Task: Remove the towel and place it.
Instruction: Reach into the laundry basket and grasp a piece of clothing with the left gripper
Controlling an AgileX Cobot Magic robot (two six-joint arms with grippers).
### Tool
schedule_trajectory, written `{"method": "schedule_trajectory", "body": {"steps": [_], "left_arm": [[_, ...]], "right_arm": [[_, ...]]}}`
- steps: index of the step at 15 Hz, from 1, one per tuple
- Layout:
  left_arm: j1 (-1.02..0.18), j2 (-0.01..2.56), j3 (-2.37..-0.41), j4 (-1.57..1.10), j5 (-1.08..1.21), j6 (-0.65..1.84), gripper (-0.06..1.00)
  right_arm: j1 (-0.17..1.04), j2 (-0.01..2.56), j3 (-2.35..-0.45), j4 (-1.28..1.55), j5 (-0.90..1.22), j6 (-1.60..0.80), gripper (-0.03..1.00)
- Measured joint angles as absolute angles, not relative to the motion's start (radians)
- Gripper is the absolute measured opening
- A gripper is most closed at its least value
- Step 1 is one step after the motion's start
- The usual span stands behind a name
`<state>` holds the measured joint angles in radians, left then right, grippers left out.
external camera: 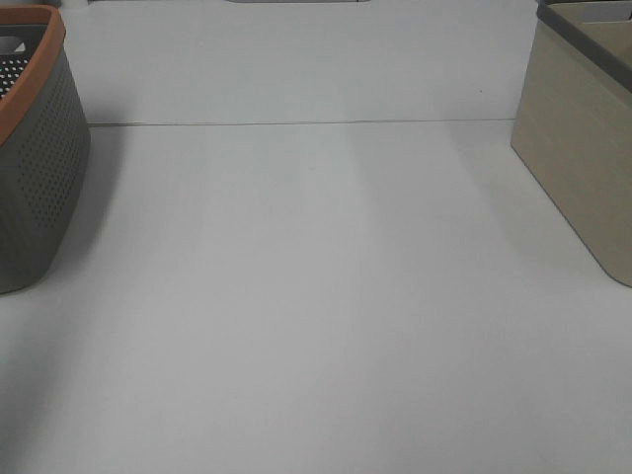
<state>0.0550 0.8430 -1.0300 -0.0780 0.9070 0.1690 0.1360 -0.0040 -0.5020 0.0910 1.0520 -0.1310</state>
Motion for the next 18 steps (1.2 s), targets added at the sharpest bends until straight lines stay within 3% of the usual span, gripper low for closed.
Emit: {"method": "schedule_trajectory", "body": {"steps": [4,10,15,18], "left_arm": [[0.055,1.124,-1.294,0.026,0.949,0.184,0.67],[0.059,1.435,-1.54,0.195,0.979,0.278,0.67],[0.188,1.806,-1.883,0.103,1.142,0.397,0.67],[0.198,1.942,-1.964,0.019,1.149,0.481,0.67]], "right_arm": [[0.136,-0.004,-0.502,0.091,1.052,-0.131,0.76],[0.136,-0.004,-0.502,0.04,1.052,-0.057,0.76],[0.136,-0.004,-0.502,0.036,1.052,-0.052,0.76],[0.136,-0.004,-0.502,0.034,1.052,-0.051,0.76]]}}
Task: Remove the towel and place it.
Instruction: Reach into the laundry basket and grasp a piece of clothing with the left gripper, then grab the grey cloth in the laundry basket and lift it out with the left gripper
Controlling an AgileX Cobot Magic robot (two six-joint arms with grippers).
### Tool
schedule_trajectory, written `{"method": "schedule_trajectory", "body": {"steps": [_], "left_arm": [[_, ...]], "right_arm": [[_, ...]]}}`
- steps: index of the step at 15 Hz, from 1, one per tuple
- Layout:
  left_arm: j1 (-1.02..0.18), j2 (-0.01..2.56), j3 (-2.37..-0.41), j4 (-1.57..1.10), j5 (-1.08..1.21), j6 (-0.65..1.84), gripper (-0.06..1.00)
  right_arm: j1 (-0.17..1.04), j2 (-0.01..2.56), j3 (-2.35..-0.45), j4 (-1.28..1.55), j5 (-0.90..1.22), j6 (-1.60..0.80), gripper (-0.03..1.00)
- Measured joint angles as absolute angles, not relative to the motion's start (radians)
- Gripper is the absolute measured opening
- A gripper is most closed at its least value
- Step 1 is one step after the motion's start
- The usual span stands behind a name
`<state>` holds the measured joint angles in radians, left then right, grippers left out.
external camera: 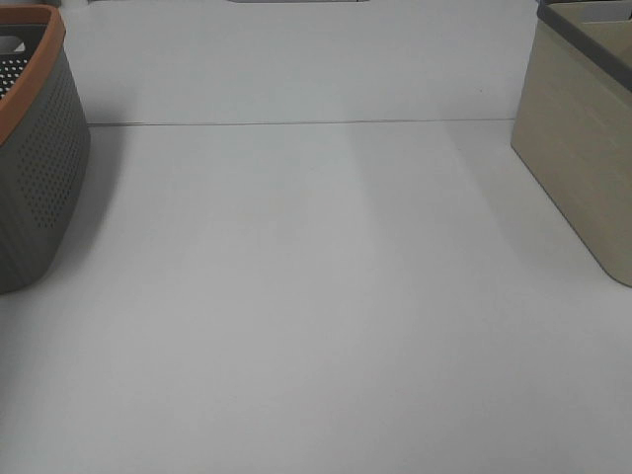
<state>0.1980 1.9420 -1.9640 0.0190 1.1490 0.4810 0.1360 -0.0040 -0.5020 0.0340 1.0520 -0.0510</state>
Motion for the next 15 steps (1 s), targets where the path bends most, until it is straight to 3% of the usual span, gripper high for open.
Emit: {"method": "schedule_trajectory", "body": {"steps": [15], "left_arm": [[0.198,2.248,-1.967,-0.038,0.831,0.541,0.64]], "right_arm": [[0.136,-0.004,-0.502,0.029,1.052,-0.049,0.76]]}}
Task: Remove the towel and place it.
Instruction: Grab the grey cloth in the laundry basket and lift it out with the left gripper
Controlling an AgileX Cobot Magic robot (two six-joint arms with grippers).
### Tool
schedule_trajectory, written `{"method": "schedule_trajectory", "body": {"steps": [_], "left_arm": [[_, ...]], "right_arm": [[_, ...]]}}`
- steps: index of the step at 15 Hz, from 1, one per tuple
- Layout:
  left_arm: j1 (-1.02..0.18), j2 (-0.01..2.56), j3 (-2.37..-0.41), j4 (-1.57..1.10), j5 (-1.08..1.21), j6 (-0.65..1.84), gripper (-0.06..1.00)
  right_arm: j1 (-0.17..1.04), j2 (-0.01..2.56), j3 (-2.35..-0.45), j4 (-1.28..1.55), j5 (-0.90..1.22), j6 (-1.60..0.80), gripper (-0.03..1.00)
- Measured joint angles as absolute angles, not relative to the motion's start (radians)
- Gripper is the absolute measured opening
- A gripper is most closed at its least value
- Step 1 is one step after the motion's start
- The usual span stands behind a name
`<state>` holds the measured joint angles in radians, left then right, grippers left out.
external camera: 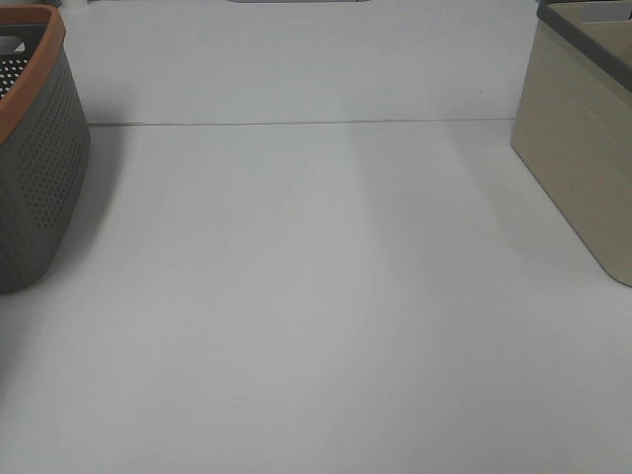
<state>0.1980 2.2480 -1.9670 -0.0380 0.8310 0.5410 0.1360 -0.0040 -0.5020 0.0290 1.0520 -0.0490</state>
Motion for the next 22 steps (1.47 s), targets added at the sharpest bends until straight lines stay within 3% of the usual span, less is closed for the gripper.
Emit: {"method": "schedule_trajectory", "body": {"steps": [3,6,11,13,14,16,17,22], "left_arm": [[0.198,2.28,-1.967,-0.081,0.829,0.572,0.64],[0.198,2.291,-1.967,-0.081,0.815,0.572,0.54],[0.198,2.307,-1.967,-0.082,0.807,0.572,0.5],[0.198,2.309,-1.967,-0.082,0.807,0.571,0.43],[0.198,2.309,-1.967,-0.082,0.807,0.568,0.34],[0.198,2.309,-1.967,-0.082,0.805,0.546,0.05],[0.198,2.309,-1.967,-0.08,0.798,0.539,0.01],[0.198,2.232,-1.967,-0.08,0.774,0.517,0.0]], "right_arm": [[0.136,-0.004,-0.502,0.029,1.052,-0.035,0.76],[0.136,-0.004,-0.502,0.029,1.052,-0.035,0.76],[0.136,-0.004,-0.502,0.029,1.052,-0.035,0.76],[0.136,-0.004,-0.502,0.029,1.052,-0.034,0.76],[0.136,-0.004,-0.502,0.029,1.052,-0.034,0.76],[0.136,-0.004,-0.502,0.029,1.052,-0.034,0.76],[0.136,-0.004,-0.502,0.029,1.052,-0.034,0.76],[0.136,-0.004,-0.502,0.029,1.052,-0.034,0.76]]}}
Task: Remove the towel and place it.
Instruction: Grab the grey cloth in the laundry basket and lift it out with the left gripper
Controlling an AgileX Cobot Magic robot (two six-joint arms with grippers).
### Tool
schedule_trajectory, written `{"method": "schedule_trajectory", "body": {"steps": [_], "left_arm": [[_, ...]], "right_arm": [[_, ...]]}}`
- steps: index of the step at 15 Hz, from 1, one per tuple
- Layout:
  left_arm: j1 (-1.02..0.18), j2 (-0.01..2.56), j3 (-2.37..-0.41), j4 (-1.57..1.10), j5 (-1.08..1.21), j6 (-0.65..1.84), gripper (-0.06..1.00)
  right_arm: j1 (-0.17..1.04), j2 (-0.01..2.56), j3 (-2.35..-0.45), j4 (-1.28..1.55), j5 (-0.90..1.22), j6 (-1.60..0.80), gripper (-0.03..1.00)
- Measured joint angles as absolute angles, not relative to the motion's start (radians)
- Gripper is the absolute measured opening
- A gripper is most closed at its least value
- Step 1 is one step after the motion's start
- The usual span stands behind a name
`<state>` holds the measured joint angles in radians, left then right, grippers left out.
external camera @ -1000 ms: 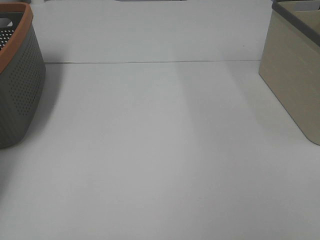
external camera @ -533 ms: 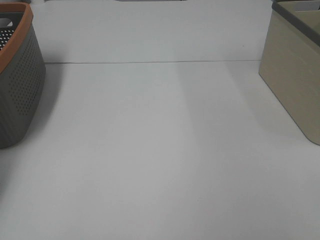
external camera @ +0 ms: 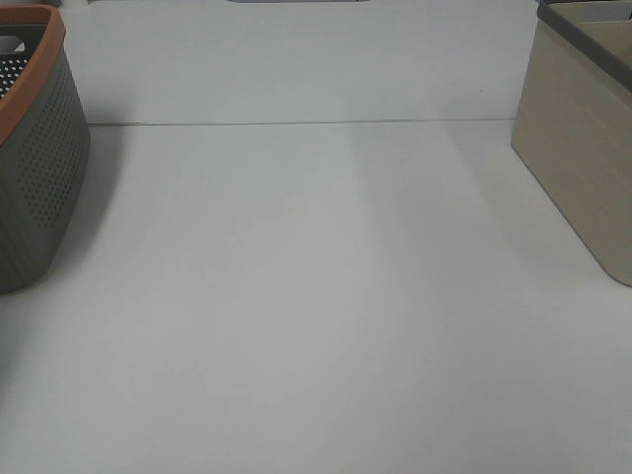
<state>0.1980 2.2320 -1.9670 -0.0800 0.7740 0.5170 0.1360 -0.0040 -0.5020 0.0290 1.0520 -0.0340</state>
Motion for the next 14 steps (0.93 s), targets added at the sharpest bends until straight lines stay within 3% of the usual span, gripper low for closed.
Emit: {"method": "schedule_trajectory", "body": {"steps": [14], "left_arm": [[0.198,1.782,-1.967,-0.171,0.671,0.535,0.0]], "right_arm": [[0.136,-0.004,-0.502,0.029,1.052,-0.034,0.76]]}}
